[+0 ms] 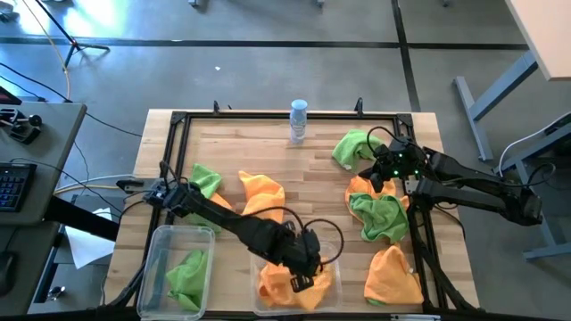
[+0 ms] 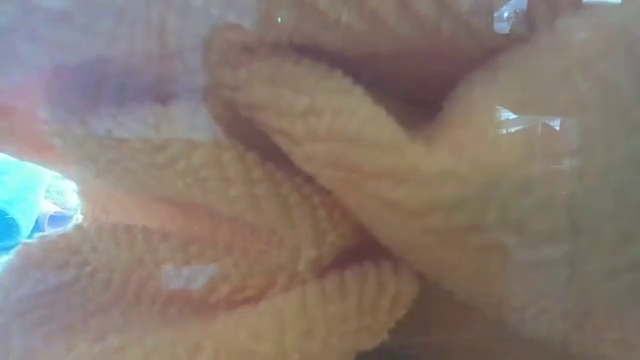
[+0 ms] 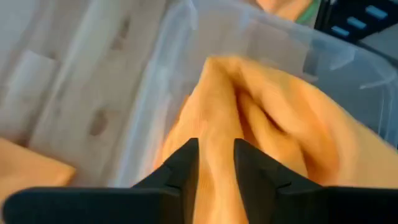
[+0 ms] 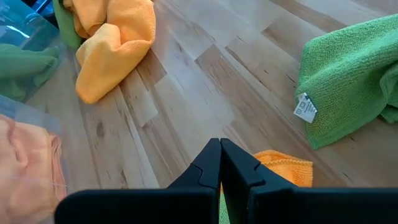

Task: Sort microfiber towel by color & place in baskets
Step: Put the orange microfiber towel into the right transparent bin, then put the green microfiber towel into the left transparent bin

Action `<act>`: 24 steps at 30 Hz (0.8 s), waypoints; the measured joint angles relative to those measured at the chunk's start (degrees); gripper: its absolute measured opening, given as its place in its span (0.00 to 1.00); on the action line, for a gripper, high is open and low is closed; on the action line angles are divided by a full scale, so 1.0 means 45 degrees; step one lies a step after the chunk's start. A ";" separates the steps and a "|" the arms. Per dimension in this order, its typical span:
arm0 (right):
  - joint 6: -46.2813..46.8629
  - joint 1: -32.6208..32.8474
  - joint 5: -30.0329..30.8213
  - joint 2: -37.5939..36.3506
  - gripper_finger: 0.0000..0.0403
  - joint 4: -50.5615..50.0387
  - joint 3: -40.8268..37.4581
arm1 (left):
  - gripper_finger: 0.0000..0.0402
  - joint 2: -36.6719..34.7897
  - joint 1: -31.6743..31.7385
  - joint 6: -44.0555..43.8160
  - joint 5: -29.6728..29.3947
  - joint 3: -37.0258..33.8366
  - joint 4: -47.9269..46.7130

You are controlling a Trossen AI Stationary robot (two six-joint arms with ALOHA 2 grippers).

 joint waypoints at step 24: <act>0.0058 0.0001 -0.0006 0.0000 0.00 0.0159 0.0000 | 0.22 -0.2992 0.0611 0.0342 -0.3704 -0.0137 -0.4026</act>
